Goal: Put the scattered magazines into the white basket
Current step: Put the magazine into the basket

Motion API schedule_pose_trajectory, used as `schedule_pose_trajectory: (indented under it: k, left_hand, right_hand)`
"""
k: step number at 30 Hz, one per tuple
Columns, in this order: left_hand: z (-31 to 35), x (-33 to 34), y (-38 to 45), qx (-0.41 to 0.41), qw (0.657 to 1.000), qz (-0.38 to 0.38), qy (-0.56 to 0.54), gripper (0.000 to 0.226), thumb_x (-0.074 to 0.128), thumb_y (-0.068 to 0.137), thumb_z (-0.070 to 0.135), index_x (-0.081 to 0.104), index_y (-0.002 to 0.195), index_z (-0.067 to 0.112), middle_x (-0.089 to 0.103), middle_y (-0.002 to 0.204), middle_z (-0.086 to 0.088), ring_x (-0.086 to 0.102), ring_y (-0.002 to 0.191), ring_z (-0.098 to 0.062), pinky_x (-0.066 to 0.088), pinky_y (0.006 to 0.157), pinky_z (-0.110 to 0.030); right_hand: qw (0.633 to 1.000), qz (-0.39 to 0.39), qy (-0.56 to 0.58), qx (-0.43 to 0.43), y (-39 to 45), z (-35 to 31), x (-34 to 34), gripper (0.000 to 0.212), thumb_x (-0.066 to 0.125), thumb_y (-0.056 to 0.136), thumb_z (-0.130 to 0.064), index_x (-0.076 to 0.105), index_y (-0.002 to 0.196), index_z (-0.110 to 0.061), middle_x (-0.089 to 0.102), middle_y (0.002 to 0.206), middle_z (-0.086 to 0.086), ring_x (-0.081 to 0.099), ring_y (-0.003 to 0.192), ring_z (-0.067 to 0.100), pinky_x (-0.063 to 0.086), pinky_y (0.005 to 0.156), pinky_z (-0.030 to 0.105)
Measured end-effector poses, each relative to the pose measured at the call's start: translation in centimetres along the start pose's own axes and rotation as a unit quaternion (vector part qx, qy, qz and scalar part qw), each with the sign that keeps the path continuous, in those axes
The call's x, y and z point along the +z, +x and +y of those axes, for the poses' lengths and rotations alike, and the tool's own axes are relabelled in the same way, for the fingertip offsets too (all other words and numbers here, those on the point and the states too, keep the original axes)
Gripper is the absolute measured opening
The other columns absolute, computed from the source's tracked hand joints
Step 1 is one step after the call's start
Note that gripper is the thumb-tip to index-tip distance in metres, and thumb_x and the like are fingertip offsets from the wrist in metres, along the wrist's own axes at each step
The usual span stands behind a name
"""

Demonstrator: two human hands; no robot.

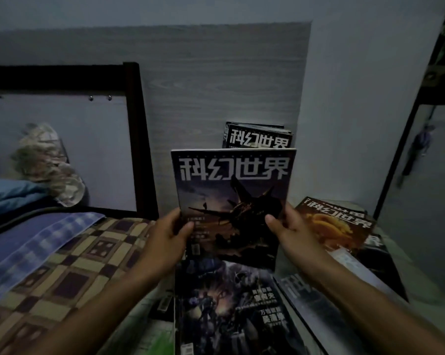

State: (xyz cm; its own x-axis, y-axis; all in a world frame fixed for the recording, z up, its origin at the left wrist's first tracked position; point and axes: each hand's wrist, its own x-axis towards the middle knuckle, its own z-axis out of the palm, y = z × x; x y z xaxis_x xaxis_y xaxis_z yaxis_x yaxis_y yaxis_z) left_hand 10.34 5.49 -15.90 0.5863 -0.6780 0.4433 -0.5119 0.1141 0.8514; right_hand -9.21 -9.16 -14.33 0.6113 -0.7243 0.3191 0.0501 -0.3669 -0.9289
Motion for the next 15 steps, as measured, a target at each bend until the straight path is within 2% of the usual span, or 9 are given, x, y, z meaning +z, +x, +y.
schedule_pose_trajectory:
  k: [2,4,5,7,9,10,12,13,15]
  left_hand:
    - [-0.8,0.5,-0.2,0.035,0.999,0.014,0.034,0.052,0.058,0.095,0.008,0.064,0.088,0.059,0.069,0.093,0.033,0.065,0.090,0.008,0.048,0.070,-0.006]
    - [-0.4,0.8,0.9,0.042,0.998,0.040,0.039,0.041,0.062,0.093,0.011,0.066,0.090,0.052,0.071,0.089,0.031,0.066,0.086,0.007,0.051,0.071,-0.009]
    - [-0.1,0.9,1.9,0.041,0.997,0.057,0.039,0.032,0.064,0.092,0.013,0.068,0.096,0.045,0.072,0.087,0.026,0.067,0.085,0.004,0.053,0.073,-0.014]
    - [1.3,1.1,5.0,0.055,0.993,0.097,0.037,0.020,0.068,0.089,0.016,0.071,0.107,0.026,0.071,0.089,0.019,0.066,0.082,0.006,0.057,0.076,-0.021]
    - [3.3,1.6,8.7,0.079,0.989,0.125,0.020,0.018,0.069,0.088,0.016,0.069,0.106,0.023,0.069,0.089,0.016,0.065,0.080,0.008,0.058,0.076,-0.024]
    - [4.2,2.0,10.6,0.081,0.988,0.132,0.008,0.017,0.069,0.088,0.015,0.069,0.104,0.023,0.071,0.090,0.011,0.067,0.082,0.004,0.059,0.079,-0.030]
    - [5.4,3.1,14.4,0.077,0.986,0.144,0.016,0.017,0.068,0.088,0.016,0.069,0.105,0.017,0.073,0.098,-0.001,0.069,0.091,-0.015,0.057,0.084,-0.041]
    - [5.6,3.6,16.1,0.080,0.985,0.148,0.030,0.019,0.067,0.088,0.017,0.069,0.107,0.014,0.072,0.100,-0.004,0.068,0.093,-0.020,0.057,0.084,-0.043]
    - [4.9,4.6,19.0,0.091,0.981,0.152,0.073,0.021,0.067,0.089,0.020,0.069,0.110,0.016,0.072,0.101,-0.003,0.067,0.090,-0.019,0.057,0.080,-0.039]
  right_hand:
    - [0.993,0.011,-0.115,-0.029,0.4,0.3,-0.6,0.029,0.056,0.098,-0.016,0.054,0.114,-0.039,0.063,0.101,-0.026,0.060,0.095,-0.015,0.046,0.069,0.004]
    - [0.985,0.039,-0.158,-0.049,1.8,-0.2,-1.1,0.028,0.060,0.095,-0.015,0.059,0.117,-0.032,0.069,0.103,-0.014,0.065,0.100,0.004,0.053,0.081,0.024]
    - [0.984,0.053,-0.158,-0.060,2.7,-0.6,-1.2,0.026,0.061,0.094,-0.014,0.061,0.115,-0.029,0.070,0.102,-0.011,0.066,0.097,0.008,0.053,0.082,0.030]
    - [0.987,0.096,-0.110,-0.074,5.1,-2.0,-1.8,0.012,0.063,0.092,-0.014,0.062,0.099,-0.025,0.070,0.080,-0.019,0.066,0.077,-0.001,0.053,0.069,0.031]
    - [0.985,0.148,-0.050,-0.078,8.2,-3.9,-2.4,0.012,0.066,0.090,-0.015,0.058,0.085,-0.023,0.064,0.058,-0.022,0.060,0.058,-0.007,0.048,0.057,0.025]
    - [0.981,0.172,-0.036,-0.078,9.8,-4.8,-2.7,0.012,0.066,0.089,-0.017,0.058,0.083,-0.023,0.064,0.059,-0.021,0.061,0.059,-0.005,0.049,0.058,0.027]
    - [0.975,0.206,-0.038,-0.070,12.9,-5.9,-3.1,0.005,0.063,0.087,-0.024,0.059,0.086,-0.026,0.067,0.076,-0.014,0.066,0.075,0.010,0.055,0.070,0.036]
    - [0.971,0.221,-0.056,-0.071,14.2,-6.0,-3.3,0.003,0.061,0.087,-0.027,0.059,0.088,-0.027,0.069,0.085,-0.009,0.066,0.080,0.016,0.056,0.075,0.039]
    - [0.959,0.247,-0.113,-0.075,16.4,-5.2,-3.5,0.003,0.058,0.089,-0.029,0.059,0.092,-0.028,0.071,0.094,-0.005,0.068,0.087,0.021,0.056,0.080,0.043]
